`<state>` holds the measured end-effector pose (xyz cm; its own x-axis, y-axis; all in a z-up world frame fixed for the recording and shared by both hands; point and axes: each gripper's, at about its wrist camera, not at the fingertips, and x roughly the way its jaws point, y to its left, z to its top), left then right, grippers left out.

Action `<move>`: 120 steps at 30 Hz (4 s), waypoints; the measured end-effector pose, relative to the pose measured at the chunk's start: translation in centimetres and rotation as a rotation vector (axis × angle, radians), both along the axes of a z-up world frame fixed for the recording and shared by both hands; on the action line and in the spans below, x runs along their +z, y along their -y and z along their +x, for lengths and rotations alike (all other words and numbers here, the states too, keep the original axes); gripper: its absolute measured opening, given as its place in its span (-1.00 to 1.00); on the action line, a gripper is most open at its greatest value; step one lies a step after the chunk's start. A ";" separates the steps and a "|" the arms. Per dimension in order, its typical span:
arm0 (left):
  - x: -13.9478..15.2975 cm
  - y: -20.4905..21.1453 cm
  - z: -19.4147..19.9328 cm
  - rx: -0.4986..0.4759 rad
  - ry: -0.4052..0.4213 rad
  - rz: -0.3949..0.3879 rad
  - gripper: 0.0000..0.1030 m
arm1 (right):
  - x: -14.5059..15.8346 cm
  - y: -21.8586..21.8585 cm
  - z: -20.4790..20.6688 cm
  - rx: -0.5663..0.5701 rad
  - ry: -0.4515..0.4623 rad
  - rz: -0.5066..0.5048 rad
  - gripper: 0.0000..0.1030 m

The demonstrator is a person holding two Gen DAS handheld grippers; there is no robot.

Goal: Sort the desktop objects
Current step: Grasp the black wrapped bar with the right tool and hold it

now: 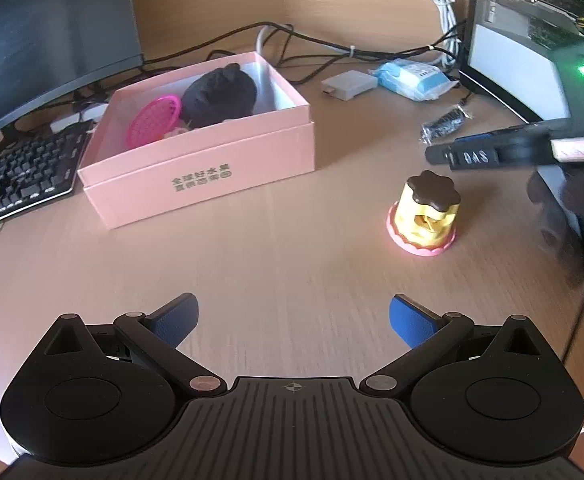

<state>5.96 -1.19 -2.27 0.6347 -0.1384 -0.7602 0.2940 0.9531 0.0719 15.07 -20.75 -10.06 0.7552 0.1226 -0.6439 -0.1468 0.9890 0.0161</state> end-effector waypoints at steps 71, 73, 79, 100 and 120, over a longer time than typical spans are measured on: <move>-1.2 1.5 1.9 -0.111 0.042 -0.009 0.46 | 0.6 0.0 -10.6 0.105 0.113 0.028 0.94; -1.4 2.0 2.3 -0.104 0.042 -0.023 0.69 | 0.7 0.0 -10.9 0.099 0.129 0.021 1.00; -1.8 2.7 2.7 -0.114 0.042 -0.018 0.81 | 1.0 0.2 -11.8 0.051 0.141 0.002 1.00; 0.5 -0.1 1.8 0.061 0.140 -0.091 1.00 | -0.3 -0.1 -11.1 0.111 -0.075 -0.024 1.00; 0.7 -0.7 0.8 0.089 0.052 -0.072 1.00 | 1.9 -1.0 -8.6 0.230 -0.044 -0.159 1.00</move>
